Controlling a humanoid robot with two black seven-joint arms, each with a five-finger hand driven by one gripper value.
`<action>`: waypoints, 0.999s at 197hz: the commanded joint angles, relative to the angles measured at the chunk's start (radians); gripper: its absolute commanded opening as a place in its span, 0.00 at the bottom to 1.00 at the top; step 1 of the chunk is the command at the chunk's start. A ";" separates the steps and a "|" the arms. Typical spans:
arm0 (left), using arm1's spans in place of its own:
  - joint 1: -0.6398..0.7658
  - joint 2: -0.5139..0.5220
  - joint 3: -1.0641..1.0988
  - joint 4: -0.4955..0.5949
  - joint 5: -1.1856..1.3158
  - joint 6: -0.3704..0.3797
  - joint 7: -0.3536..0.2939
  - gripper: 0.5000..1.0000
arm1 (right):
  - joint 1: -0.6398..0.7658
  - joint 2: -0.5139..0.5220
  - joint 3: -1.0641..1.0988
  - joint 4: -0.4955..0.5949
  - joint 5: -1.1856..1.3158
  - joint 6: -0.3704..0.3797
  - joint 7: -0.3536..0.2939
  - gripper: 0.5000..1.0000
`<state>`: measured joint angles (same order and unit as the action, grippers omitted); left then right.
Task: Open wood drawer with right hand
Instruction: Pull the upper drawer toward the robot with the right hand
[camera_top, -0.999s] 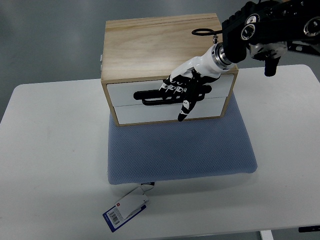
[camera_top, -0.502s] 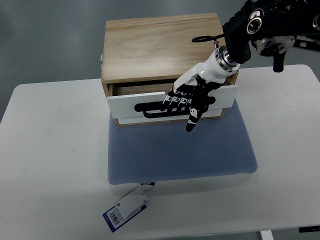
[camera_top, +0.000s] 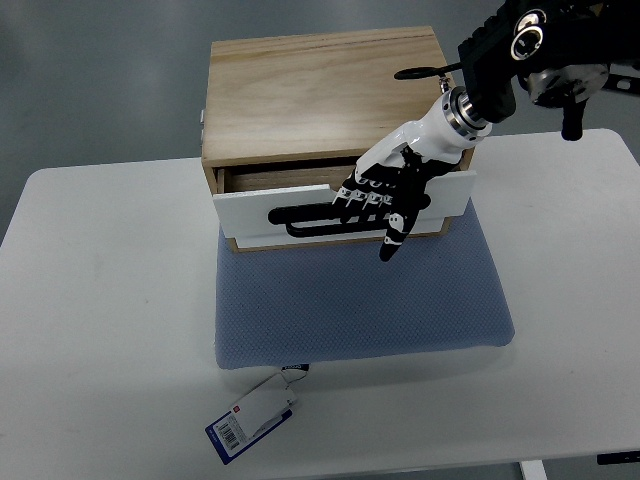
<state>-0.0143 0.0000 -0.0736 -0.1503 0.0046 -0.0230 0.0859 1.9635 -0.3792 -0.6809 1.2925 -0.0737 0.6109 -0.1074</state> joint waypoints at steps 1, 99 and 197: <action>-0.001 0.000 0.000 0.000 0.000 0.000 0.000 1.00 | 0.000 -0.001 -0.002 0.010 0.000 0.000 0.000 0.85; 0.000 0.000 0.000 0.000 0.000 0.000 0.000 1.00 | 0.005 -0.027 -0.002 0.051 0.000 0.000 0.000 0.86; -0.001 0.000 0.000 0.000 0.000 0.000 0.000 1.00 | 0.037 -0.046 -0.002 0.083 0.000 0.000 0.000 0.86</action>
<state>-0.0146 0.0000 -0.0736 -0.1503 0.0046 -0.0230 0.0859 2.0003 -0.4177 -0.6827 1.3636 -0.0736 0.6109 -0.1074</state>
